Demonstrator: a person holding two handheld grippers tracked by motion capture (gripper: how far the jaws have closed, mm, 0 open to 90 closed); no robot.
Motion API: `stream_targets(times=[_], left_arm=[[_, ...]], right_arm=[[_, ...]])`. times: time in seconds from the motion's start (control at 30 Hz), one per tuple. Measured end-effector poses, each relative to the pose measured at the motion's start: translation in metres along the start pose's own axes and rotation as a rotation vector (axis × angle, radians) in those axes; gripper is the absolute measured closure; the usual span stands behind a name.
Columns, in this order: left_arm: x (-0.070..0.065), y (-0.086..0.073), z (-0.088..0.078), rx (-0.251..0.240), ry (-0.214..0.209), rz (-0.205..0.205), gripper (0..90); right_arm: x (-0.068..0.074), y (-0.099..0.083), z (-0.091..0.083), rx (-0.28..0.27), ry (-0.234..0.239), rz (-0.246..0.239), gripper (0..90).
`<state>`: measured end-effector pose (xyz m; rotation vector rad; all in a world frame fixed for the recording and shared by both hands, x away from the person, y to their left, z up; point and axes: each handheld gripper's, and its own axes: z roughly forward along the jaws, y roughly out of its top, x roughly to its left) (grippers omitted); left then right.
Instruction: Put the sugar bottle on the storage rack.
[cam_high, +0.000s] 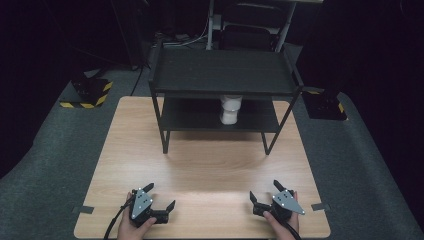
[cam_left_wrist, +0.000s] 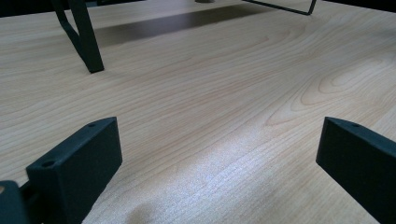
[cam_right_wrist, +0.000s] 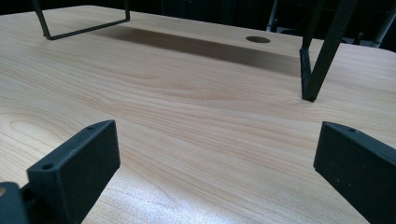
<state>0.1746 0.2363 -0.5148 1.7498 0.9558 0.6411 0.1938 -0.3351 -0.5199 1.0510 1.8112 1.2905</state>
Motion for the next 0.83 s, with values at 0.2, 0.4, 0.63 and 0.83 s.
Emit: stream_targets(times=[0.2, 0.4, 0.63, 0.83], left_arm=[[0.0, 0.0007, 0.0003, 0.004, -0.001, 0.001, 0.5], [-0.0006, 0.0005, 0.0002, 0.003, 0.001, 0.003, 0.5], [0.0004, 0.0018, 0.0012, 0.01, -0.006, 0.001, 0.5], [0.0019, 0.002, 0.0016, 0.01, -0.017, 0.003, 0.5]], right_arm=[[0.0003, -0.0002, -0.0004, 0.001, 0.003, -0.009, 0.0], [-0.0004, -0.0004, -0.0003, 0.0, 0.001, -0.003, 0.0], [-0.0006, -0.0006, -0.0008, 0.001, 0.002, -0.003, 0.0], [0.0001, -0.0015, -0.0015, -0.001, -0.006, 0.003, 0.0]])
